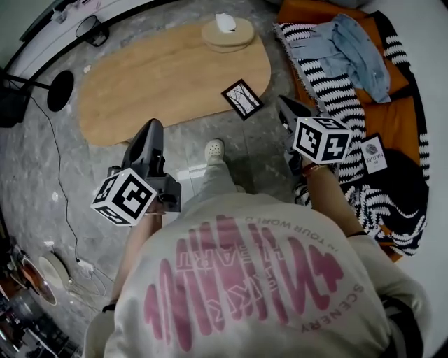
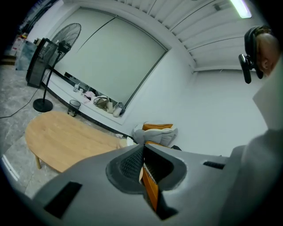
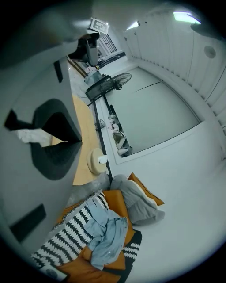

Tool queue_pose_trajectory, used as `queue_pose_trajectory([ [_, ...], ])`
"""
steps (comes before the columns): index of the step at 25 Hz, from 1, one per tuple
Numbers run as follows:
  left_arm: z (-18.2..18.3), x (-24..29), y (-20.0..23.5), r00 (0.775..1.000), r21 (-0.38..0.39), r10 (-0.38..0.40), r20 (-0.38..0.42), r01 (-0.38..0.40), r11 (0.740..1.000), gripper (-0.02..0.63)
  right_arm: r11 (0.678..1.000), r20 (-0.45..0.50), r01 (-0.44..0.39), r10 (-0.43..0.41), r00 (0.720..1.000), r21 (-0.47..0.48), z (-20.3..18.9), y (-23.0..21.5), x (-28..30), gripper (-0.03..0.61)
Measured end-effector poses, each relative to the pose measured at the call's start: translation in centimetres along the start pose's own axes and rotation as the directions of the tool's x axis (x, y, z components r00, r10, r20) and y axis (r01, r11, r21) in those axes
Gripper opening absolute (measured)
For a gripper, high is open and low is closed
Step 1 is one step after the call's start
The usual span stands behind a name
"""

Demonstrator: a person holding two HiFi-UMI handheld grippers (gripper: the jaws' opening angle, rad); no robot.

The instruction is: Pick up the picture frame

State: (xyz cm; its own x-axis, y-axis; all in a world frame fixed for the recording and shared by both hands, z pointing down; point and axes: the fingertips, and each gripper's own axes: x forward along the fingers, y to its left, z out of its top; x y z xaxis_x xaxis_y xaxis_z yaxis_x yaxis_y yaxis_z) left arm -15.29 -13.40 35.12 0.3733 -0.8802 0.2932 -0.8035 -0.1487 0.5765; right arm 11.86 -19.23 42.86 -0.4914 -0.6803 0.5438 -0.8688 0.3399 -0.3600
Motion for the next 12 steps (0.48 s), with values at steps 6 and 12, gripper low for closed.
queue_pose_trajectory([
  [6, 0.5, 5.3, 2.7, 0.995, -0.014, 0.006, -0.097, -0.007, 1.000, 0.003, 0.993, -0.077, 0.049, -0.041, 0.996, 0.103, -0.8, -2.9, 5.8, 0.005],
  [12, -0.8, 9.0, 6.1, 0.978, -0.037, 0.018, -0.209, -0.026, 0.999, 0.003, 0.976, -0.154, 0.086, -0.055, 0.987, 0.201, -3.2, -5.0, 9.9, 0.005],
])
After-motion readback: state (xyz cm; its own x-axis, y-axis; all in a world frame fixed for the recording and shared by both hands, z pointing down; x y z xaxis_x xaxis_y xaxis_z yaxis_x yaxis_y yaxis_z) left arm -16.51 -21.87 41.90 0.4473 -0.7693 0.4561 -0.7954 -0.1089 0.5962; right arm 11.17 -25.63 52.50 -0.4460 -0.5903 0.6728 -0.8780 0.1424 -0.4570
